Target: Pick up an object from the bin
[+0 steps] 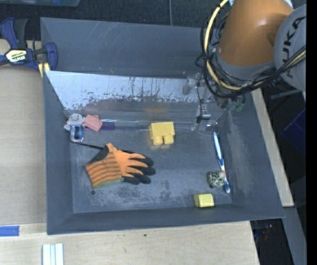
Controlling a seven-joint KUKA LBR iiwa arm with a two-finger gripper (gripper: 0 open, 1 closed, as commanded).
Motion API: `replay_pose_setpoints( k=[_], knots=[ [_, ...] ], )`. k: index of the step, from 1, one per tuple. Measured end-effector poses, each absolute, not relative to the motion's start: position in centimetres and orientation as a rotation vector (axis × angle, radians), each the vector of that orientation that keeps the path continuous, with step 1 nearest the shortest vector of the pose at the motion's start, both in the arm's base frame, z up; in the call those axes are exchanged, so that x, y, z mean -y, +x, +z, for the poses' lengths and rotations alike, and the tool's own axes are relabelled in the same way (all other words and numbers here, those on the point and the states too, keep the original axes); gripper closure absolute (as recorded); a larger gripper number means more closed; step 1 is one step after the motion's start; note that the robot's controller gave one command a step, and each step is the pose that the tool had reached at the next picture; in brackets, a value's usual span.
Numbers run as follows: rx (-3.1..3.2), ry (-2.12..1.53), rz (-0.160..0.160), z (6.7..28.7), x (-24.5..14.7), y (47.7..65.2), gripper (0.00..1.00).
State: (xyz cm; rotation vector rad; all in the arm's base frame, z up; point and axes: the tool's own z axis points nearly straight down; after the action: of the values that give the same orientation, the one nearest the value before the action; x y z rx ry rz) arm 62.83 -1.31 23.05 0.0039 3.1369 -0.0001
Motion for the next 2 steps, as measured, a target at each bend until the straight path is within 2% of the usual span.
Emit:
replay_pose_setpoints(
  k=[1,2],
  knots=[
    [-3.129,-0.2,-0.001,14.4,1.0,62.8,0.0],
    [-3.133,-0.21,0.0,10.6,0.9,62.6,0.0]
  ],
)
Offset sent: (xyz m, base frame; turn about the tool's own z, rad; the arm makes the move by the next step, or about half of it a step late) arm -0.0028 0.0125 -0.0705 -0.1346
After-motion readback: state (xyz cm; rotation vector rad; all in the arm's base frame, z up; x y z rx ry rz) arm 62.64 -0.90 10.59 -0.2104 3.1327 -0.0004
